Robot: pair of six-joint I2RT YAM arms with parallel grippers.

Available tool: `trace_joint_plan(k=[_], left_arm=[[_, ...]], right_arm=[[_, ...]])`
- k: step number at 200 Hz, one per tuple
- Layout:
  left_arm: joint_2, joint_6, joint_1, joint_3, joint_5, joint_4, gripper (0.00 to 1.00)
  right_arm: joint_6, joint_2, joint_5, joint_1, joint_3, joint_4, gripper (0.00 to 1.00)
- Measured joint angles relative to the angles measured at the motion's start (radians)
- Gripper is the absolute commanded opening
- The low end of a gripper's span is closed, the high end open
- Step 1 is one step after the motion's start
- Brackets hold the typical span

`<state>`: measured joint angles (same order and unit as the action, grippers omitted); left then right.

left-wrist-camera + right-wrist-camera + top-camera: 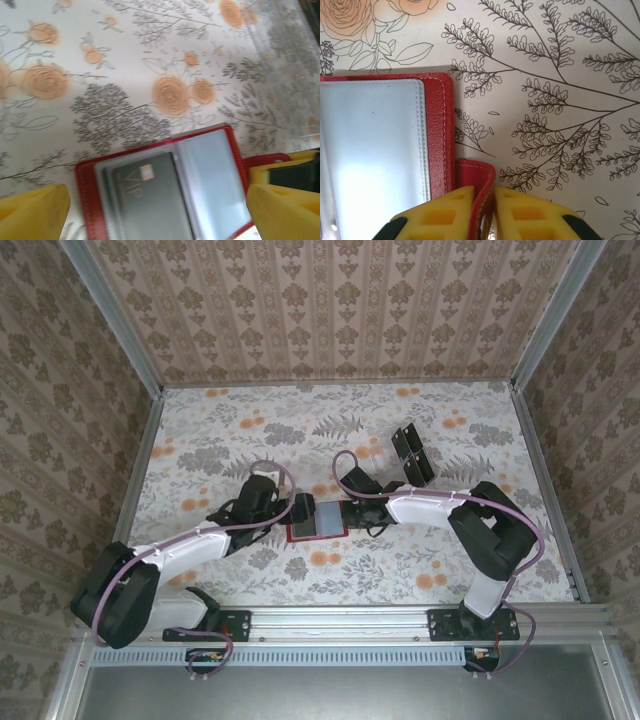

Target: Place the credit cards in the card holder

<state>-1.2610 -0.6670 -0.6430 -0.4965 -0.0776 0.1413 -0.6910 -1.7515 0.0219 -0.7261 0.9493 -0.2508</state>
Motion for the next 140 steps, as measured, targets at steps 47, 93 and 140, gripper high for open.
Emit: trace_joint_plan(k=[47,93,140], left_arm=[[-0.02,0.023,0.033,0.06,-0.025,0.005,1.0],[-0.051,0.033,0.046,0.078,-0.049,0.052,1.0],[-0.071,0.035,0.049,0.079,-0.058,0.082,1.0]], right_arm=[[-0.02,0.0,0.0,-0.005,-0.003,0.015,0.15],[-0.031,-0.006,0.003,-0.019,-0.003,0.035,0.13],[-0.054,-0.017,0.007,-0.043,-0.002,0.074,0.12]])
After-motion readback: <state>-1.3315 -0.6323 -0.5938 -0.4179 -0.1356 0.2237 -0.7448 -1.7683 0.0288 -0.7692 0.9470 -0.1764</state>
